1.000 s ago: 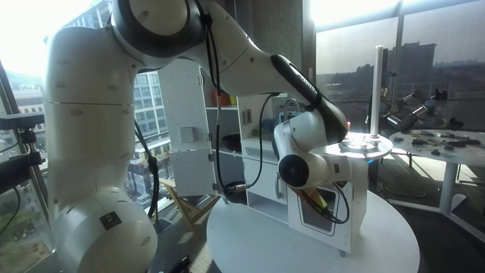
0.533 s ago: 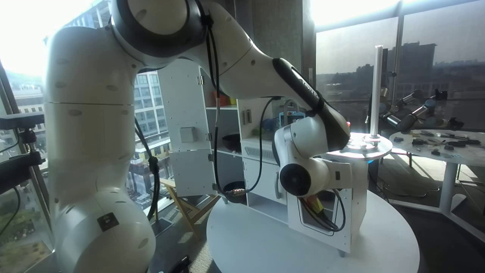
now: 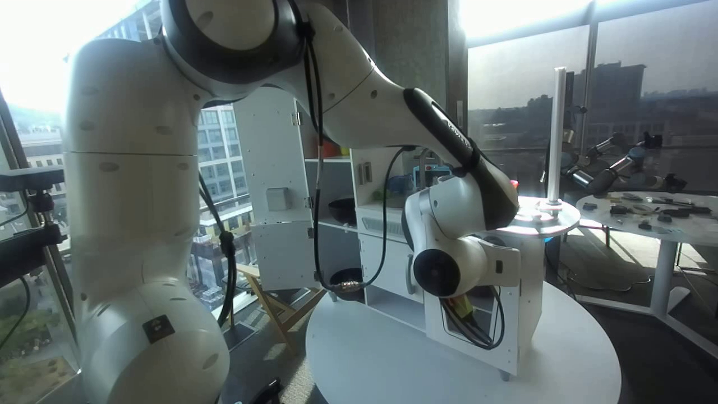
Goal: Turn the first right switch to the right
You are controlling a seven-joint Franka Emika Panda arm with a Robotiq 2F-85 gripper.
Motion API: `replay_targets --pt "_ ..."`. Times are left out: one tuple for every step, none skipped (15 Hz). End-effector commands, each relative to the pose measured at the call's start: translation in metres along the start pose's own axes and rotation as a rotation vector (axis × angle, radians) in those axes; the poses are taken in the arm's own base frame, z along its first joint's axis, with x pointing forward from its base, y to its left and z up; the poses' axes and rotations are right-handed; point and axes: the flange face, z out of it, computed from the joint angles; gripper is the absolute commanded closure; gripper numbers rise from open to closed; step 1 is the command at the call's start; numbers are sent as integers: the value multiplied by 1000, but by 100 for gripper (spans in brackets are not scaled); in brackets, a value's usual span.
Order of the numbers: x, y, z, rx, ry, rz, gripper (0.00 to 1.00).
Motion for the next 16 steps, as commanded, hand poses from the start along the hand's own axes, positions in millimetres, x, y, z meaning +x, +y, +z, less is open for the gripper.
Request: replay_targets --pt "-4 -37 -2 73 -11 12 32" --pt "-4 -38 1 60 -7 -14 25" --pt "-5 -39 1 33 -19 -45 19" --pt "-7 -41 1 24 -35 -82 10" --pt "-10 -44 -1 -22 -36 -126 3" --pt "-12 -46 -4 -77 -51 -153 0" --pt "-12 -49 -9 -119 -44 -200 0" --pt "14 -39 -23 -151 -45 -246 0" --pt "19 -38 -30 -183 -54 -288 0" --pt "29 -36 -41 -211 -51 -322 0" --pt "38 -34 -52 -228 -38 -349 0" --pt "44 -29 -64 -249 -34 -380 0" --pt "49 -24 -75 -278 -38 -421 0" --pt "50 -20 -84 -312 -61 -475 0" --pt "52 -17 -93 -344 -73 -520 0" --pt "54 -15 -99 -368 -97 -565 0"
